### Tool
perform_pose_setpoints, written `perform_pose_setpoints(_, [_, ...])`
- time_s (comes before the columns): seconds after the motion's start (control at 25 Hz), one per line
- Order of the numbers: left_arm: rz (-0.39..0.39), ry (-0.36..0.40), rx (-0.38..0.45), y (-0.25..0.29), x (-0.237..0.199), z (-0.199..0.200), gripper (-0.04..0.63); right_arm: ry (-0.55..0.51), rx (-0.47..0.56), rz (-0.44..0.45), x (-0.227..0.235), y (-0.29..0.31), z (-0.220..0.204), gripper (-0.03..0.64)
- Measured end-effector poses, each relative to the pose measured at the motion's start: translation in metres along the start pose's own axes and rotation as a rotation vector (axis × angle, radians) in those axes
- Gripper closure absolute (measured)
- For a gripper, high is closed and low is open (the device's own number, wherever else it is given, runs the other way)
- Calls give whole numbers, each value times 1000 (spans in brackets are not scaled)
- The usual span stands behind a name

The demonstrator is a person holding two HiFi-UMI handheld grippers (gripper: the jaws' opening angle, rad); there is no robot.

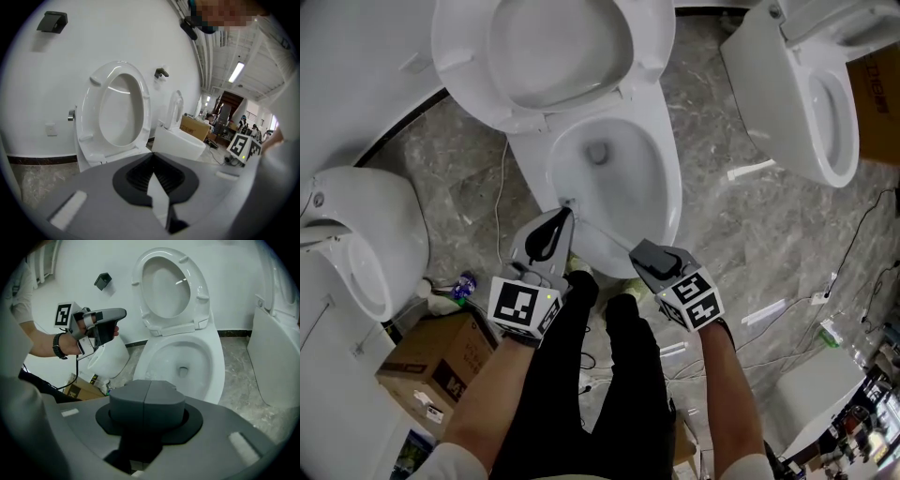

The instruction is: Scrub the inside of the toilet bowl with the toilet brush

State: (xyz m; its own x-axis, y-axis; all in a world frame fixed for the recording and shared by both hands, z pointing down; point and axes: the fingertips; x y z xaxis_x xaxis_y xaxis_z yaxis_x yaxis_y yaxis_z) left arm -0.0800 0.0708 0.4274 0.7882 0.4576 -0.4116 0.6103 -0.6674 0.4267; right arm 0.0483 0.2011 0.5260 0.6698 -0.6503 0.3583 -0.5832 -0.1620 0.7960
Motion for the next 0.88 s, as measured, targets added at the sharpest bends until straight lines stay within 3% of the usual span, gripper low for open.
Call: perform_pose_setpoints(0.88, [-72,7,-64,19,48,-26,589,-102,-148,52,-6,-53,-42,456])
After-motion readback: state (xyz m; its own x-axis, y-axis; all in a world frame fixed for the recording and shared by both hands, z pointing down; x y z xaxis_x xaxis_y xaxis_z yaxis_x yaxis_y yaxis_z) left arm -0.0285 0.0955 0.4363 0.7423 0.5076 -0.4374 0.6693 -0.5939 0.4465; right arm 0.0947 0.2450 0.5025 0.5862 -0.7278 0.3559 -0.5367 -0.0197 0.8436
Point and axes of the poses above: the fingertips, and each gripper's own axes: y forward along the fingers, x to its right, z out of its top, and after that the axes turned 10 degrees about -y, right-handed
